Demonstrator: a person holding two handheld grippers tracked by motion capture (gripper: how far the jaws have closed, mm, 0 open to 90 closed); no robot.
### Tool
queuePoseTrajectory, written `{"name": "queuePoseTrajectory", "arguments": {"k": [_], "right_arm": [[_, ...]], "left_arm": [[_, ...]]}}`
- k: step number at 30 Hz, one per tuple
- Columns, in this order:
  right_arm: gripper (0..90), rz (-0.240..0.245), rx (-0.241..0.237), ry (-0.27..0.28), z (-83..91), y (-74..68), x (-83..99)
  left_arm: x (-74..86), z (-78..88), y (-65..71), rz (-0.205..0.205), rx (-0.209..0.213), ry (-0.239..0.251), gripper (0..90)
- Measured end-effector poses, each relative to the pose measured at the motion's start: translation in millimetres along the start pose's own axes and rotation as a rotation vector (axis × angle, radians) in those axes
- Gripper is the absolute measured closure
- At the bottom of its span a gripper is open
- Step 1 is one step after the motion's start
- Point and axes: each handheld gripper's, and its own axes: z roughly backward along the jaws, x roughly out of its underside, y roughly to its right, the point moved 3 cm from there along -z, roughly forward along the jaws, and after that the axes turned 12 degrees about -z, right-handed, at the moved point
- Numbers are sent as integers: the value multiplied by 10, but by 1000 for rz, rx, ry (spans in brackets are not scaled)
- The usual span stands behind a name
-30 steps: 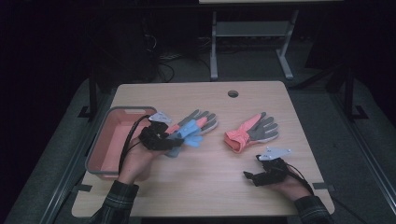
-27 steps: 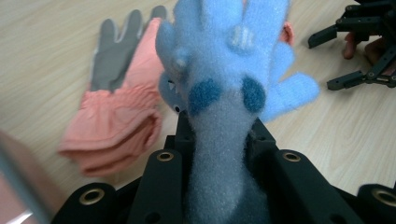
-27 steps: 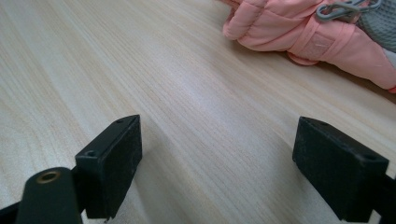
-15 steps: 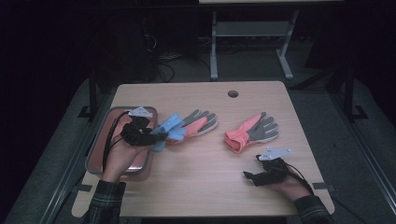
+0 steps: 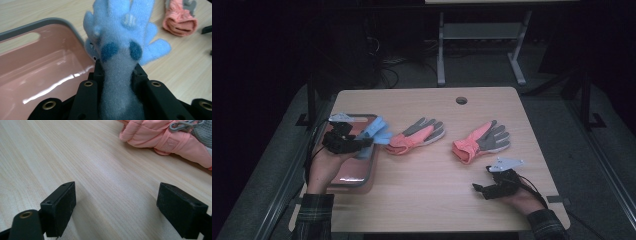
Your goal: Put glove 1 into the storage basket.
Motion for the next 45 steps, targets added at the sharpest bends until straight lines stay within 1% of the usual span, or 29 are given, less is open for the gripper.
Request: {"name": "queuePoseTrajectory", "arguments": {"k": [2,7,9,12,13,14,16,19,21,22,26,29,35,36,40,43,45], "right_arm": [[155,0,0,0,0,0,0],[155,1,0,0,0,0,0],[156,1,0,0,0,0,0],[156,0,0,0,1,0,0],[156,0,0,0,0,0,0],[156,0,0,-1,1,0,0],[156,0,0,-1,1,0,0],[156,0,0,0,0,0,0],[155,0,0,0,0,1,0],[156,0,0,0,1,0,0],[156,0,0,0,1,0,0],[156,3,1,1,0,3,-1],[156,4,1,2,-2,4,-3],[156,4,1,2,-2,4,-3],[156,5,1,2,-2,5,-4],[156,5,0,3,-3,5,-4],[156,5,1,2,-3,4,-4]], "left_arm": [[30,17,-47,5,-23,-10,721],[111,44,-154,19,-57,-27,721],[144,48,-190,36,-74,-31,721],[212,58,-272,40,-99,-46,721],[239,53,-300,43,-115,-55,720],[257,52,-319,40,-119,-63,720],[296,37,-359,52,-119,-65,720],[364,5,-422,58,-137,-89,720],[412,-16,-463,67,-141,-98,720],[438,-30,-487,79,-144,-101,720],[501,-90,-553,93,-153,-121,720],[533,-172,-571,95,-151,-144,719],[613,-335,-617,113,-140,-185,718],[625,-359,-625,111,-142,-201,717],[648,-436,-628,110,-134,-216,715],[682,-501,-639,105,-130,-245,713],[698,-526,-644,107,-125,-255,709]]}}
